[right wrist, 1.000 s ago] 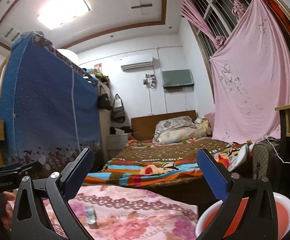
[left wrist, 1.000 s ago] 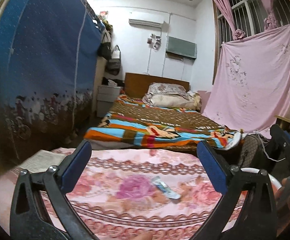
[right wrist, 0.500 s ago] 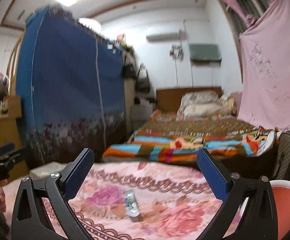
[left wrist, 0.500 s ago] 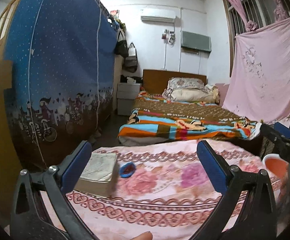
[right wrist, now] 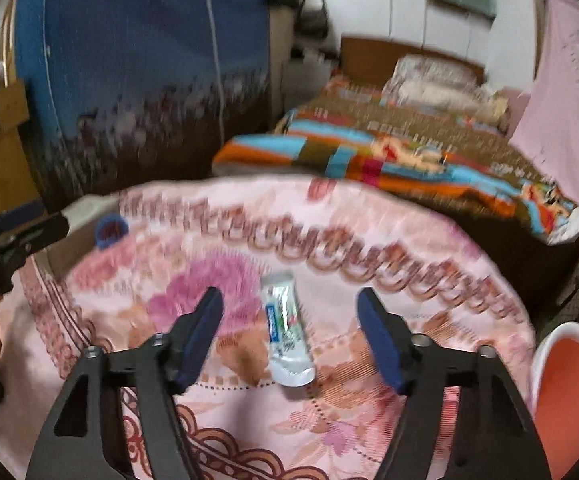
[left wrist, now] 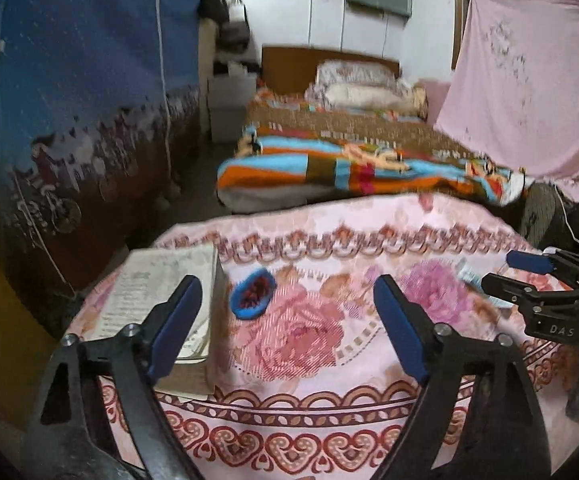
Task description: Collect trash
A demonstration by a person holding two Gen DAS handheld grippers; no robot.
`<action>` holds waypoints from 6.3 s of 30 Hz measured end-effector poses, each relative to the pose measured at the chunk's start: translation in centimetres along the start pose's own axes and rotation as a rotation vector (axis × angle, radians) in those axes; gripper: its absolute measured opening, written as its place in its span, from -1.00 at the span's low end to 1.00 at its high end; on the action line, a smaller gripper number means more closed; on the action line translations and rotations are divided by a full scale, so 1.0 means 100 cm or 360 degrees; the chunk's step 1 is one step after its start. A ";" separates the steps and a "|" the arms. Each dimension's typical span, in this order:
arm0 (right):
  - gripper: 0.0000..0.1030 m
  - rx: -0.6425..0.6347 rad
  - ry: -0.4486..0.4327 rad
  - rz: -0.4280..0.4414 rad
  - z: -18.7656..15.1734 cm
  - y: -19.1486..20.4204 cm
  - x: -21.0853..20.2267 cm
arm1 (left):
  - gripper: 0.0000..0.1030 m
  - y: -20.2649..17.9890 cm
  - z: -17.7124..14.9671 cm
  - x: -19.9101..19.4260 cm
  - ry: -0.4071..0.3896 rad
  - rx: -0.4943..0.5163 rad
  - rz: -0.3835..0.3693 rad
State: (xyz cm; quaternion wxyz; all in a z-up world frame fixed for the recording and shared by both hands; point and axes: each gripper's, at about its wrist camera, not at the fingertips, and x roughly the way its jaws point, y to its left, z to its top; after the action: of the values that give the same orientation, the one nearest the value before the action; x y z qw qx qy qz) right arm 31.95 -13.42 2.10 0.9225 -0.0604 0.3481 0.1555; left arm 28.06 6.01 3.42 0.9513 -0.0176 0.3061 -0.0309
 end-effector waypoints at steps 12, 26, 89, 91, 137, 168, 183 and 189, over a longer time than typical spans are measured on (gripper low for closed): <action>-0.63 -0.0071 0.0213 0.0157 -0.003 0.010 0.023 | 0.01 -0.002 0.007 0.041 0.0221 0.0221 0.0114; -0.63 -0.0035 0.0138 0.0389 0.007 0.020 0.026 | -0.84 0.012 0.010 0.071 0.0415 0.0280 0.0126; -0.63 0.0109 -0.1077 -0.0078 -0.054 -0.047 -0.182 | -1.00 -0.141 0.001 -0.103 -0.0550 -0.0104 -0.0369; -0.63 0.0127 -0.1091 -0.0100 -0.055 -0.052 -0.185 | -1.00 -0.146 0.003 -0.102 -0.0561 -0.0092 -0.0386; -0.62 0.0713 -0.0832 -0.0546 -0.097 -0.183 -0.202 | -0.99 -0.320 0.006 -0.038 -0.0080 0.0219 -0.0924; -0.21 0.0922 -0.0662 -0.0631 -0.116 -0.220 -0.196 | -0.77 -0.363 -0.010 0.006 0.0384 0.0154 -0.1064; -0.13 0.0917 -0.0658 -0.0628 -0.115 -0.219 -0.195 | -0.36 -0.341 -0.001 -0.004 0.0276 0.0156 -0.0967; 0.06 0.0916 -0.0659 -0.0631 -0.115 -0.217 -0.195 | -0.08 -0.329 0.002 -0.010 0.0225 0.0139 -0.0898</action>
State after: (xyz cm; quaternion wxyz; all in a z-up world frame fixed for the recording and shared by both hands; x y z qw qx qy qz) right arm 18.11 -41.25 6.41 0.9645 0.1668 0.1658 -0.1202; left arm 25.82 -26.73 5.86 0.8814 -0.0590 0.3531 -0.3083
